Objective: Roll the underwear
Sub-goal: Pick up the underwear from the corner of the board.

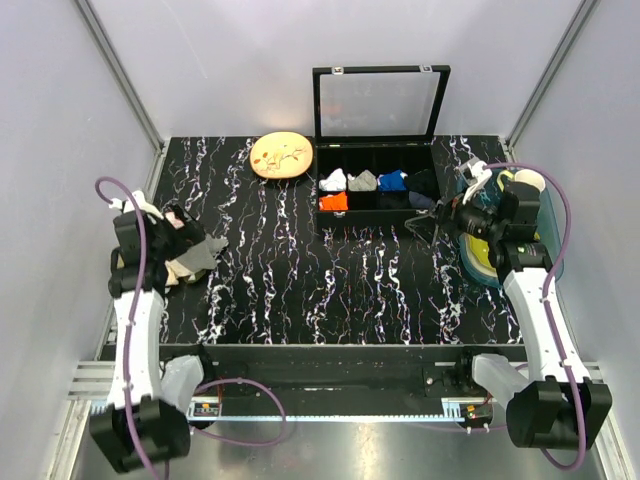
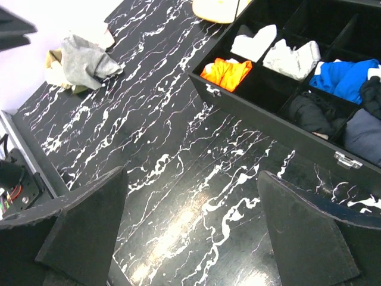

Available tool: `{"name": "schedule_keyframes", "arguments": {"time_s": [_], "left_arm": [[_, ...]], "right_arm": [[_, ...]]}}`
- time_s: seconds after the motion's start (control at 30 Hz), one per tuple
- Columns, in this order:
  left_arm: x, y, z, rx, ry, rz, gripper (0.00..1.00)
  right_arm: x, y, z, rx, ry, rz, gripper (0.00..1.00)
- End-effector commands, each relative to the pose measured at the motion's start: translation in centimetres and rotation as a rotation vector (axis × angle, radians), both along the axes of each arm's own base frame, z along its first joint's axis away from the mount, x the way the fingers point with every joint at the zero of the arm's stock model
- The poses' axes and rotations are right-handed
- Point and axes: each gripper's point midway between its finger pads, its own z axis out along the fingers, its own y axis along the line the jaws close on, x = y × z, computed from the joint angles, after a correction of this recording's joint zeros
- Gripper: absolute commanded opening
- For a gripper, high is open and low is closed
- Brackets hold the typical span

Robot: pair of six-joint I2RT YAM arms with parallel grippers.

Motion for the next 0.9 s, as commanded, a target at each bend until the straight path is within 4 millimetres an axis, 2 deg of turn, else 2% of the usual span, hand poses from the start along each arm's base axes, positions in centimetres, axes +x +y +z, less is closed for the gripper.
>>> {"name": "schedule_keyframes", "arguments": {"time_s": [0.0, 0.07, 0.13, 0.17, 0.2, 0.3, 0.4, 0.53, 0.6, 0.63, 0.67, 0.77, 0.8, 0.87], "left_arm": [[3.9, 1.8, 1.4, -0.059, -0.002, 0.021, 0.99], [5.4, 3.4, -0.2, -0.014, 0.095, 0.045, 0.96], [5.8, 5.0, -1.4, 0.04, 0.195, 0.068, 0.91], [6.9, 5.6, -1.5, 0.054, 0.227, 0.073, 0.9], [7.1, 6.2, -1.5, 0.069, 0.245, 0.085, 0.87], [7.2, 7.8, -1.6, 0.135, 0.29, 0.135, 0.84], [6.4, 9.0, -3.0, 0.182, 0.355, 0.181, 0.79], [6.4, 8.9, -5.0, 0.188, 0.419, 0.167, 0.67], [6.7, 9.2, -5.3, 0.199, 0.442, 0.165, 0.55], [6.8, 9.3, -6.1, 0.2, 0.472, 0.155, 0.5], [6.9, 9.2, -6.2, 0.2, 0.486, 0.149, 0.37], [7.1, 9.2, -7.0, 0.208, 0.523, 0.133, 0.2], [6.9, 9.4, -6.9, 0.224, 0.532, 0.143, 0.1], [6.9, 9.5, -6.2, 0.254, 0.517, 0.152, 0.05]], "right_arm": [[-1.3, 0.5, 0.6, -0.022, -0.081, 0.07, 1.0], [-1.2, 0.3, 0.9, -0.032, -0.083, 0.056, 1.0], [-1.0, 0.2, 0.7, -0.036, -0.071, 0.05, 1.0], [-1.0, 0.2, 0.5, -0.037, -0.063, 0.051, 1.0], [-1.0, 0.2, 0.3, -0.036, -0.052, 0.054, 1.0], [-1.0, 0.2, 0.2, -0.035, -0.041, 0.058, 1.0], [-1.1, 0.3, 0.3, -0.033, -0.04, 0.06, 1.0], [-1.1, 0.3, 0.2, -0.033, -0.038, 0.062, 1.0], [-1.1, 0.3, 0.1, -0.031, -0.034, 0.065, 1.0], [-1.2, 0.3, 0.0, -0.031, -0.033, 0.065, 1.0], [-1.2, 0.4, 0.0, -0.03, -0.034, 0.068, 1.0], [-1.3, 0.4, 0.0, -0.028, -0.032, 0.073, 1.0], [-1.3, 0.5, -0.1, -0.027, -0.029, 0.075, 1.0], [-1.3, 0.5, -0.1, -0.022, -0.027, 0.08, 1.0]]}}
